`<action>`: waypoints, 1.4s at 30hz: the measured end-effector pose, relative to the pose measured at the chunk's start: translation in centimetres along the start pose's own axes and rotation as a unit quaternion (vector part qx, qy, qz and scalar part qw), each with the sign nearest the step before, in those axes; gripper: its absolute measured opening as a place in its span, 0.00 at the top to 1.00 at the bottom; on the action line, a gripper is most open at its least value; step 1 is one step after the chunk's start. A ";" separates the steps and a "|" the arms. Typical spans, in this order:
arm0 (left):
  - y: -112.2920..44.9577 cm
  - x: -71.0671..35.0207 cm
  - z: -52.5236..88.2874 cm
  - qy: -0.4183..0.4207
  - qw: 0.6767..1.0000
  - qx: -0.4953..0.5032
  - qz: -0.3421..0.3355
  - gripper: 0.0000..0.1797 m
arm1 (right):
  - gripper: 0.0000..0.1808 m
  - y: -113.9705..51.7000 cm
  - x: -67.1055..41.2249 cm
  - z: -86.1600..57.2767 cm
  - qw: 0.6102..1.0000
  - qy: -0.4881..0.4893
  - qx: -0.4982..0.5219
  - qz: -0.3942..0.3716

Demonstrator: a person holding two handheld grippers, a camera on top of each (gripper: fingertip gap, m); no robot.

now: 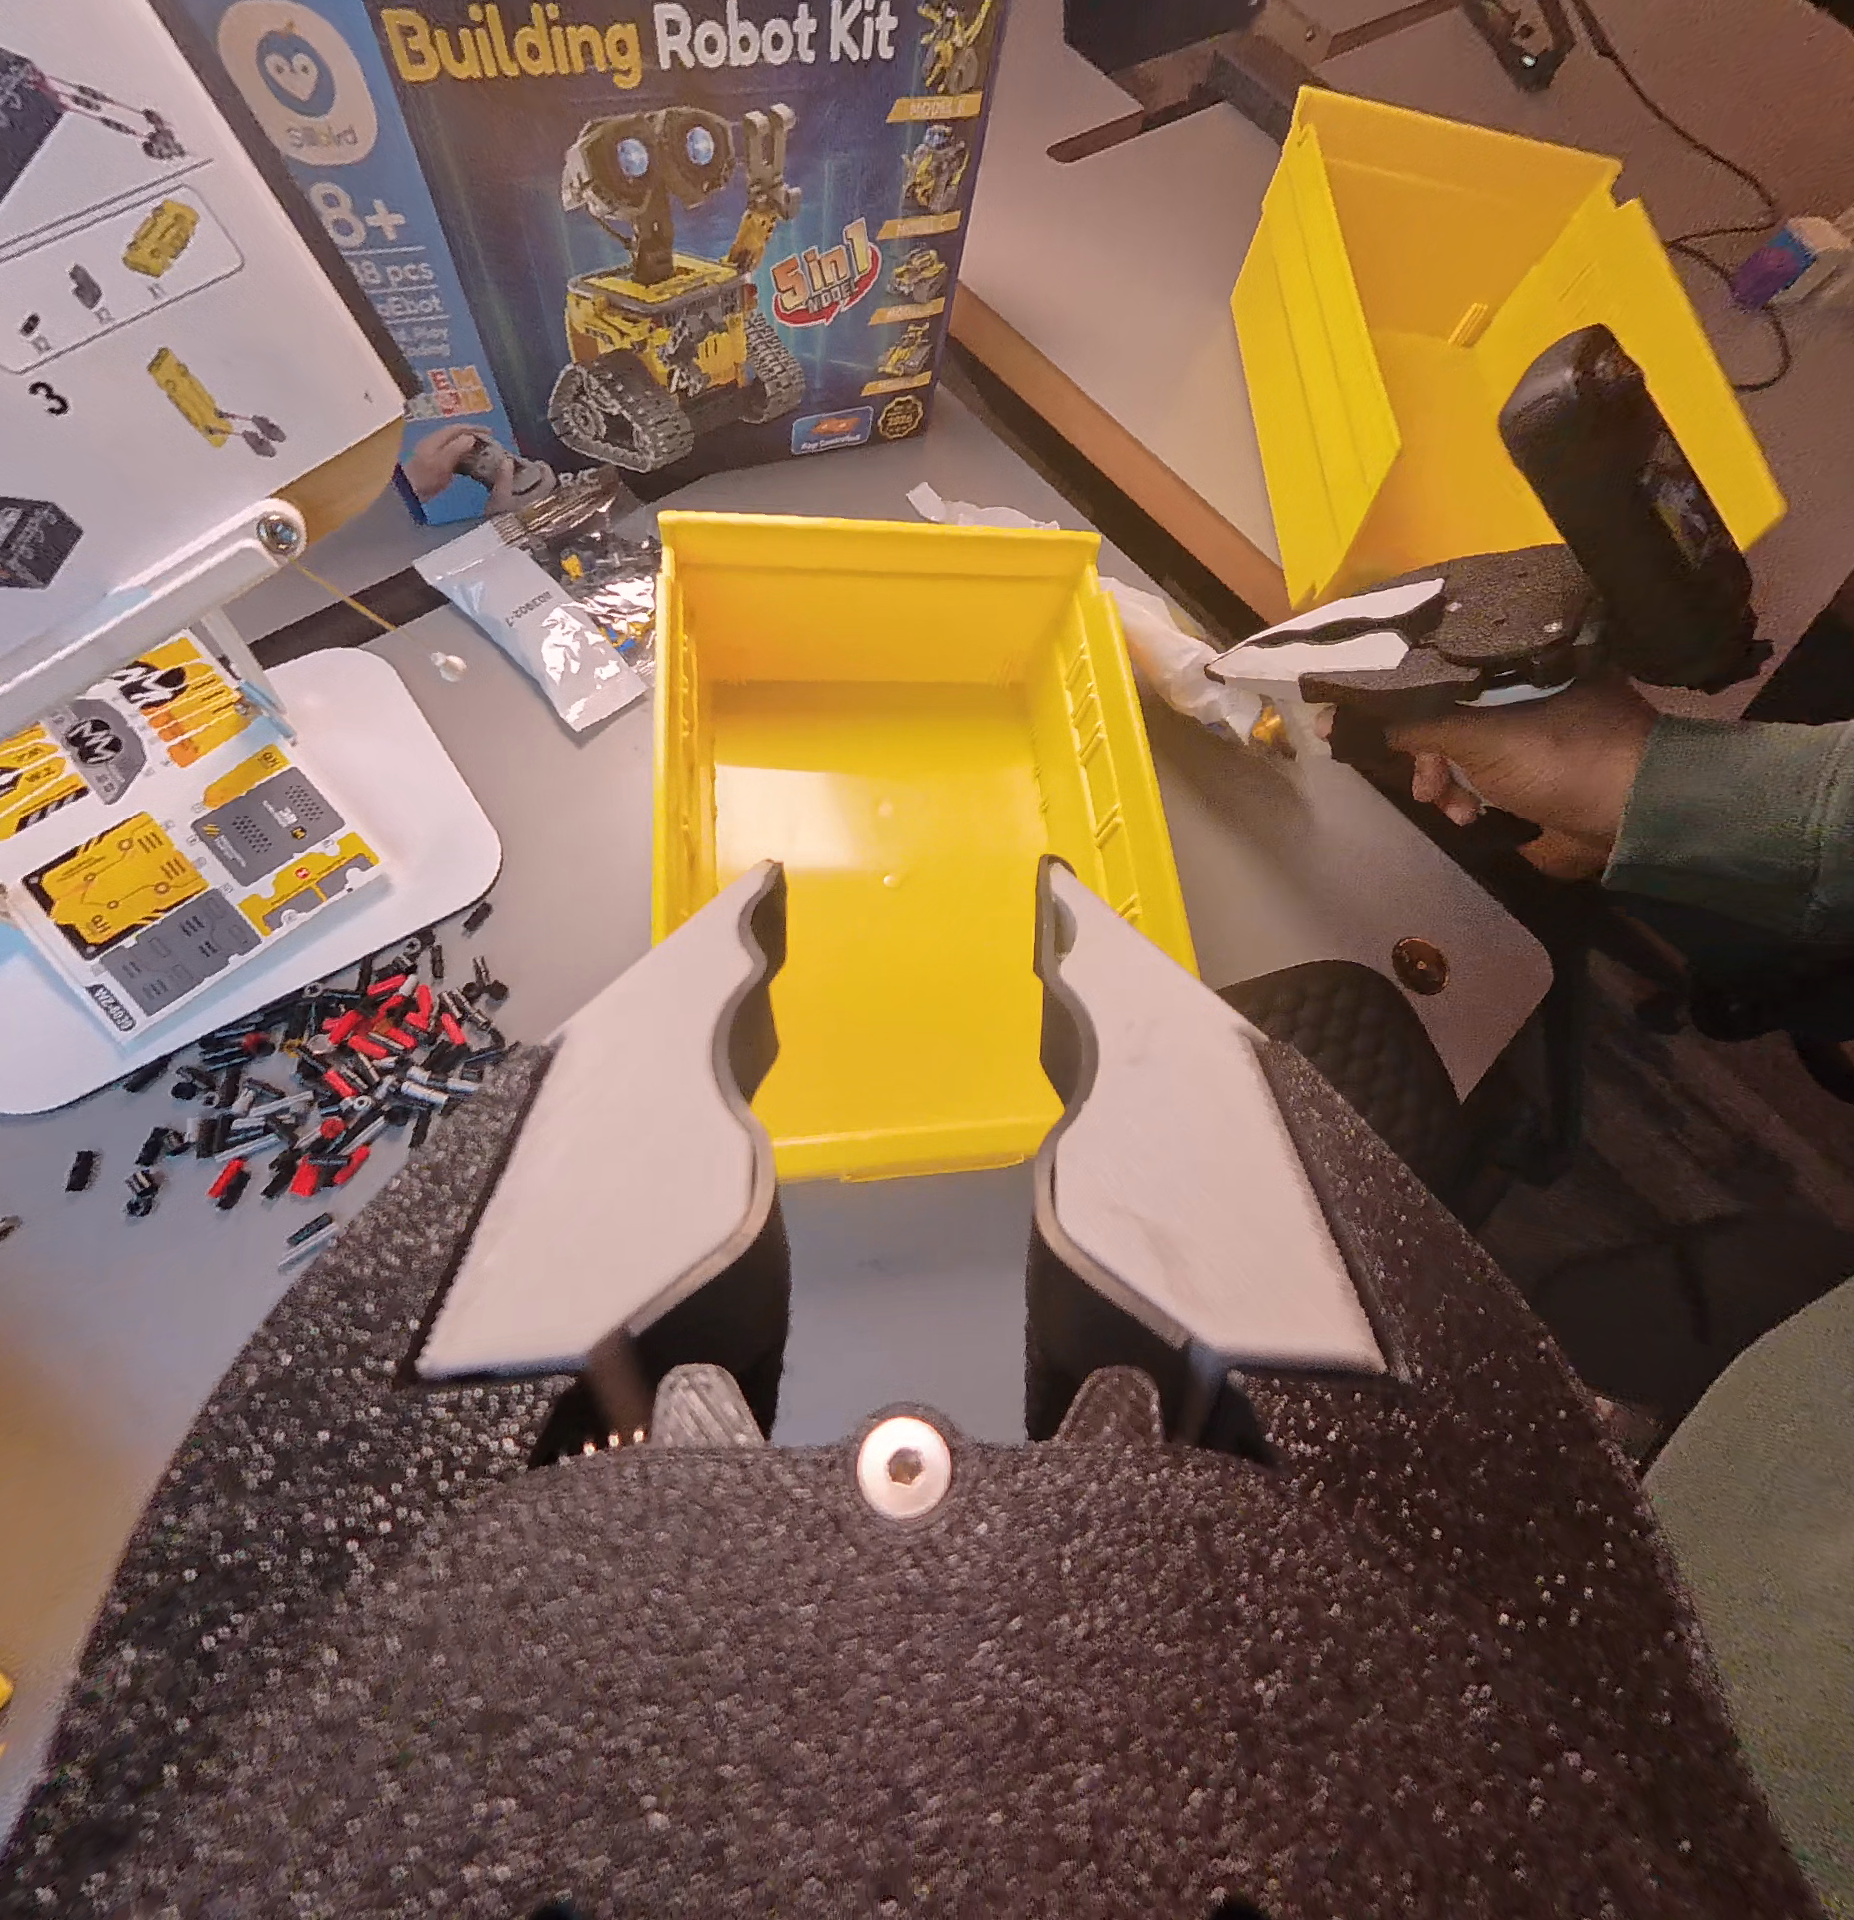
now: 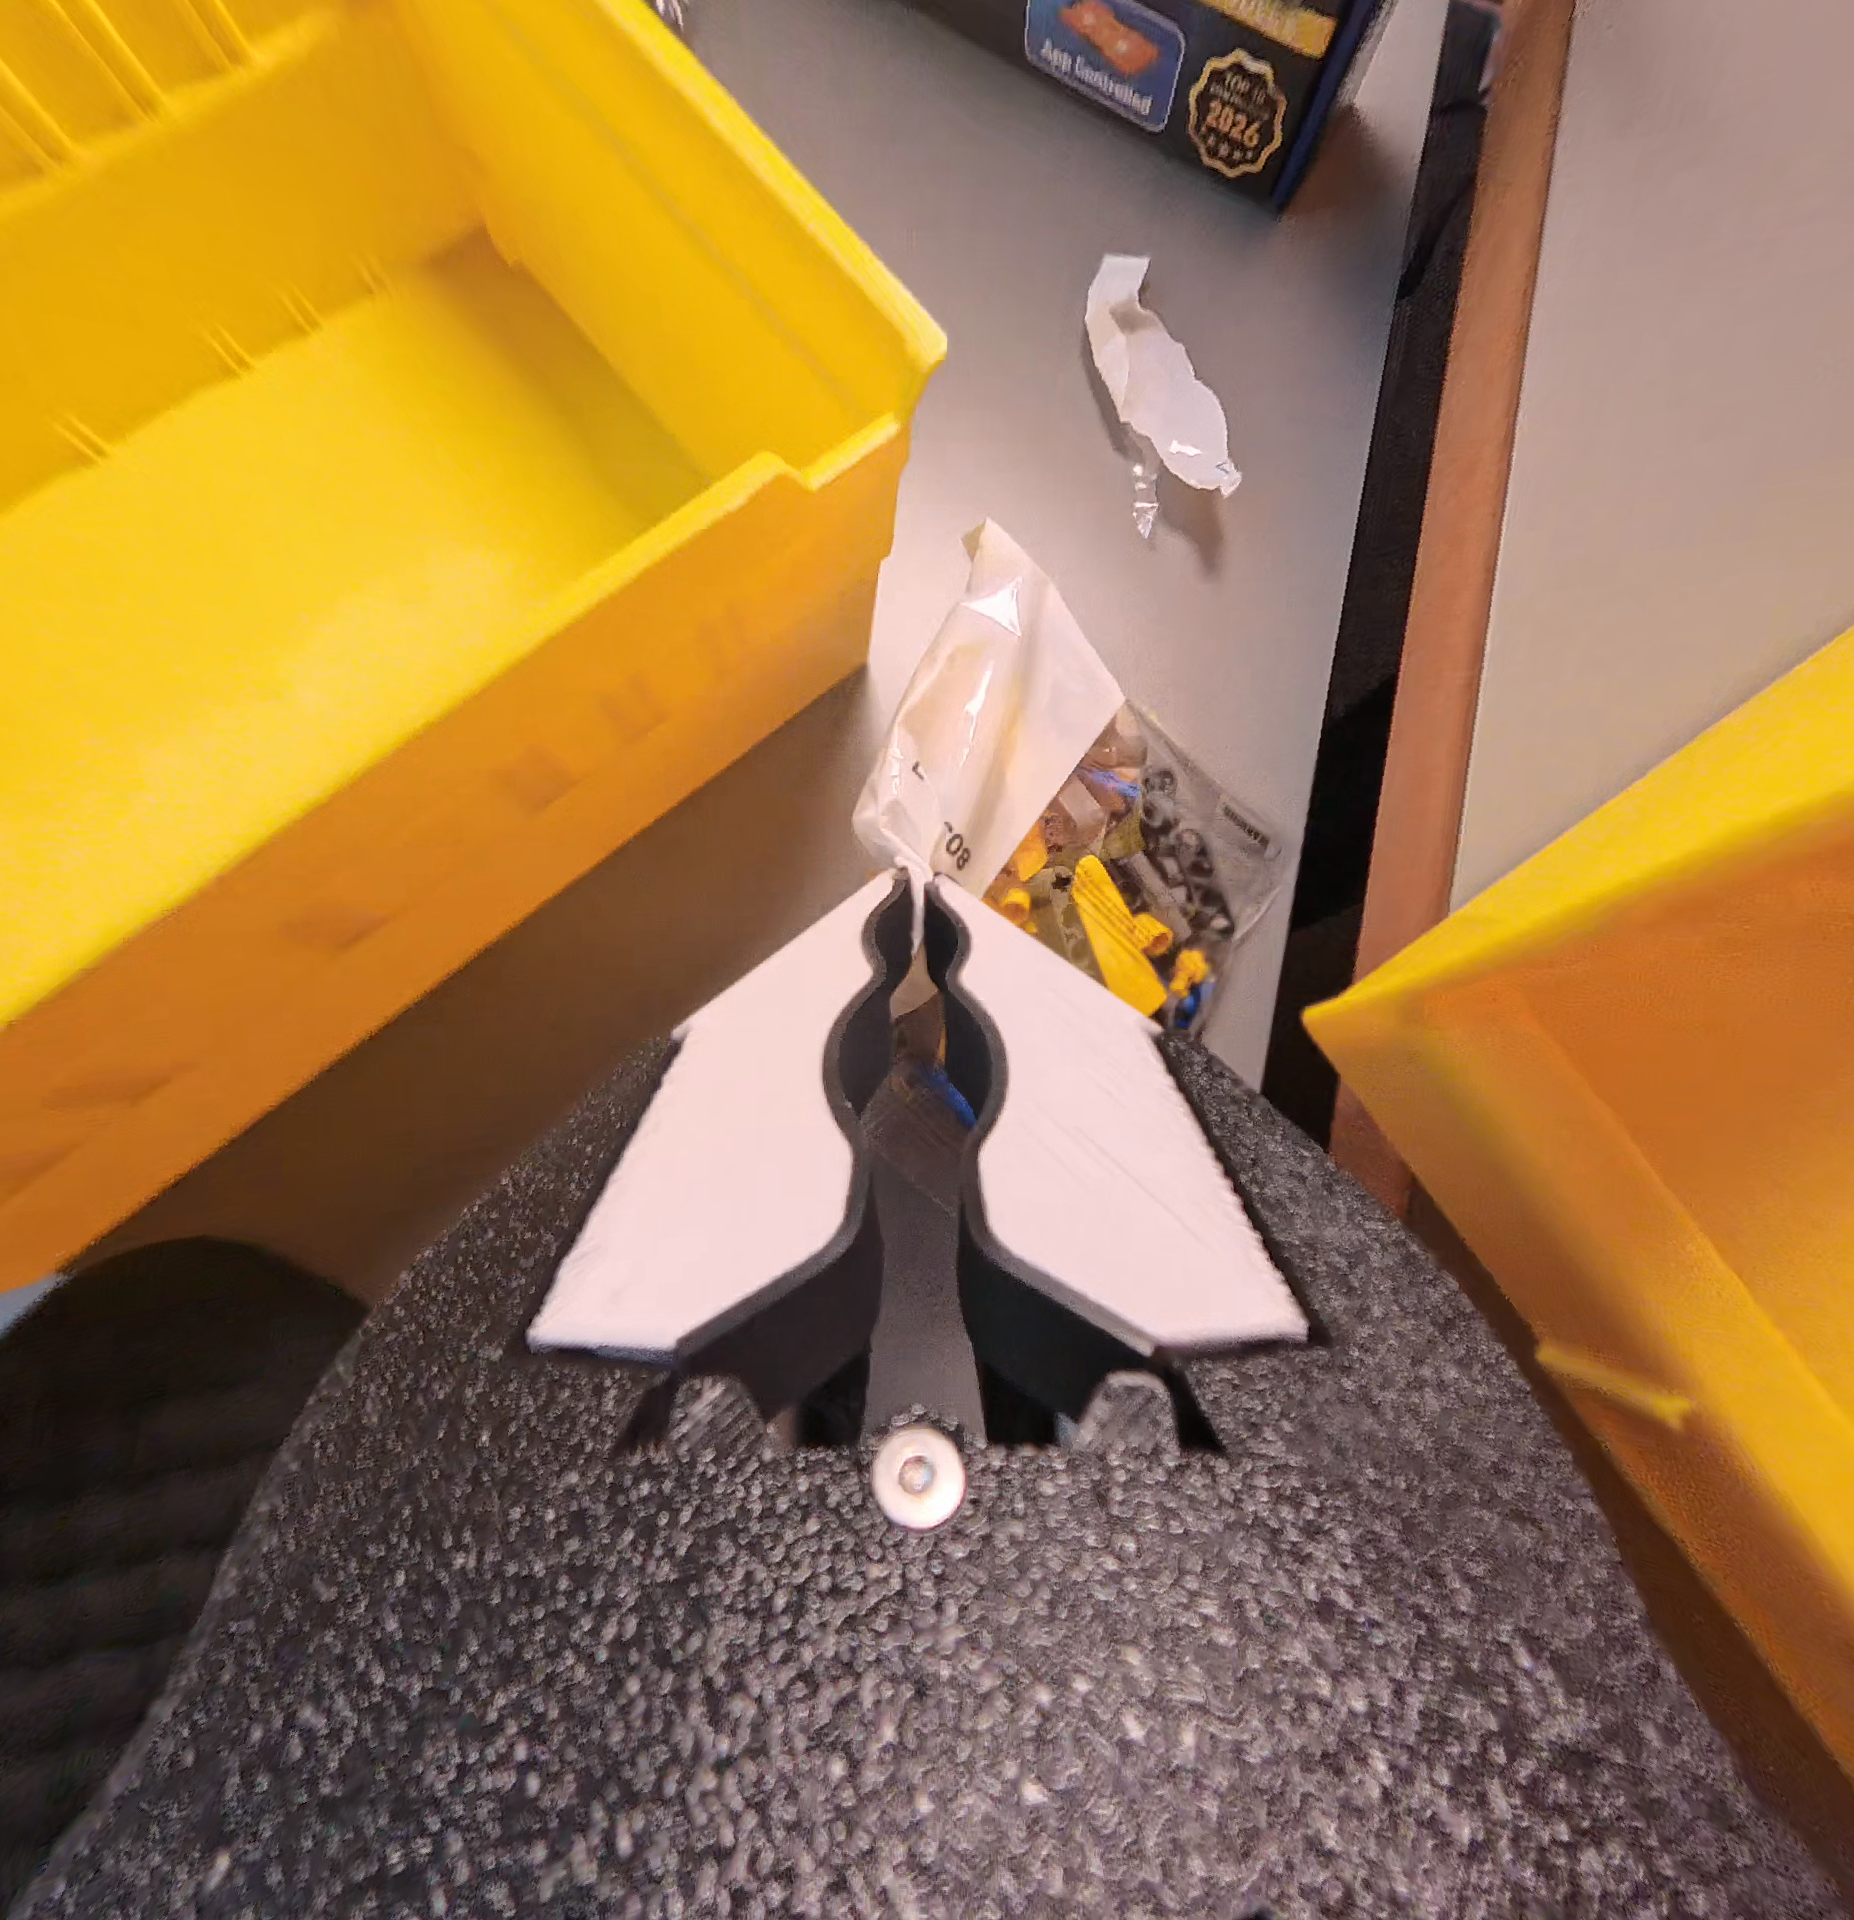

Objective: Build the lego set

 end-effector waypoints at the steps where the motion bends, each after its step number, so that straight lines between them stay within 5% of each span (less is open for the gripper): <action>1: -0.2 -0.3 -0.3 0.001 1.000 0.009 -0.003 0.74 | 1.00 1.3 -0.5 0.2 0.999 -0.029 -0.013 -0.015; 8: -2.5 -3.7 -3.1 0.088 0.984 0.148 -0.042 0.71 | 1.00 11.7 -5.4 2.1 0.976 -0.145 -0.083 -0.141; 17: -2.6 -9.5 -4.7 0.303 0.860 0.396 -0.109 0.60 | 1.00 20.7 -15.2 12.6 0.948 0.118 -0.052 -0.292; 19: -1.4 -10.0 -3.6 0.322 0.842 0.415 -0.122 0.64 | 1.00 21.5 -16.2 16.4 0.932 0.193 -0.043 -0.303; 21: 0.0 -9.6 -2.2 0.324 0.839 0.418 -0.125 0.79 | 1.00 22.0 -16.6 19.5 0.915 0.258 -0.025 -0.308; 25: 3.2 -7.6 0.1 0.328 0.820 0.446 -0.144 0.95 | 0.99 23.3 -16.8 23.8 0.910 0.285 -0.047 -0.298; 34: 10.5 -6.8 2.8 0.323 0.720 0.566 -0.239 0.96 | 0.70 28.0 -17.4 22.5 0.944 -0.022 -0.182 -0.274; 38: 12.3 -7.5 2.5 0.302 0.683 0.619 -0.241 0.96 | 0.60 26.9 -17.3 21.9 0.901 -0.175 -0.318 -0.239; 40: 12.7 -7.8 1.7 0.288 0.677 0.637 -0.230 0.96 | 0.61 27.1 -18.5 22.9 0.852 -0.232 -0.403 -0.240; 42: 12.9 -7.9 1.3 0.271 0.684 0.641 -0.219 0.95 | 0.81 27.2 -19.2 24.0 0.827 -0.239 -0.457 -0.225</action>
Point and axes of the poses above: each gripper's, where its closed fingertips meet, y back along the fingers, x out of its underside, z = x × y across the jaws, the point moved 5 cm from there along y, back along the fingers, and after that the axes turned 5 degrees about x, right-handed, at the moved point
